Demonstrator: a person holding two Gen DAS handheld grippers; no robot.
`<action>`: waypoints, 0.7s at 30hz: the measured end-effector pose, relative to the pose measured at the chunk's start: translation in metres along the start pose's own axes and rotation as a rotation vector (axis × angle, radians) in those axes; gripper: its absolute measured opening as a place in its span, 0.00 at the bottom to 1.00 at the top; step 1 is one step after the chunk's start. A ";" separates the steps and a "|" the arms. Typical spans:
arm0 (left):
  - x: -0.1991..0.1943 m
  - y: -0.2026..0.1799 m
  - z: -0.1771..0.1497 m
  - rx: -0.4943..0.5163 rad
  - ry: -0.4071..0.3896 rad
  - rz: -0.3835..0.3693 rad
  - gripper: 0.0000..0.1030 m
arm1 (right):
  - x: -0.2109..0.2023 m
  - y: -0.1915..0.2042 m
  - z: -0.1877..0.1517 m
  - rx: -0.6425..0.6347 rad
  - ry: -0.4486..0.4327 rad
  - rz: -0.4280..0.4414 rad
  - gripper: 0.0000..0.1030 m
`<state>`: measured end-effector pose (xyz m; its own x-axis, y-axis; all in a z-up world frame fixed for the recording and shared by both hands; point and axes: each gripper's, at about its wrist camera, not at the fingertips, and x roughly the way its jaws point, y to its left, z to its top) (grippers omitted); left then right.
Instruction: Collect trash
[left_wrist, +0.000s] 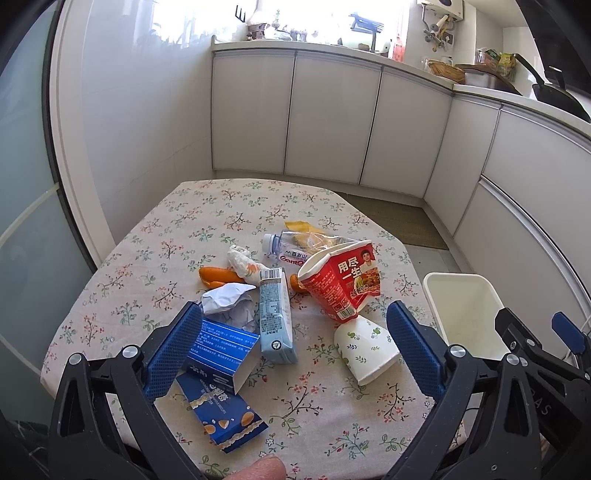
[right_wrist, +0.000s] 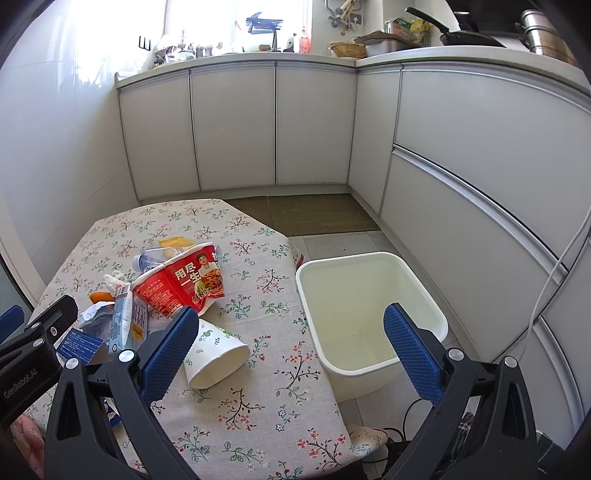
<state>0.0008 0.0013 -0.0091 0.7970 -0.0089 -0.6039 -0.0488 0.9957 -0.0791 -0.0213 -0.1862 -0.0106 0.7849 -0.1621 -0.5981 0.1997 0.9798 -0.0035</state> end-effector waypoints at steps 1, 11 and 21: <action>0.000 0.001 0.000 -0.002 0.000 0.000 0.93 | 0.000 0.000 0.000 -0.001 0.000 0.000 0.95; 0.000 0.001 -0.002 -0.004 0.004 0.000 0.93 | -0.001 0.001 -0.001 -0.003 0.002 0.000 0.95; 0.001 0.001 -0.002 -0.010 0.010 0.004 0.93 | 0.000 0.001 -0.001 -0.003 0.003 0.000 0.95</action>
<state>0.0007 0.0025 -0.0111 0.7909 -0.0057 -0.6120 -0.0580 0.9948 -0.0843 -0.0221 -0.1850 -0.0113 0.7833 -0.1615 -0.6003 0.1977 0.9802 -0.0057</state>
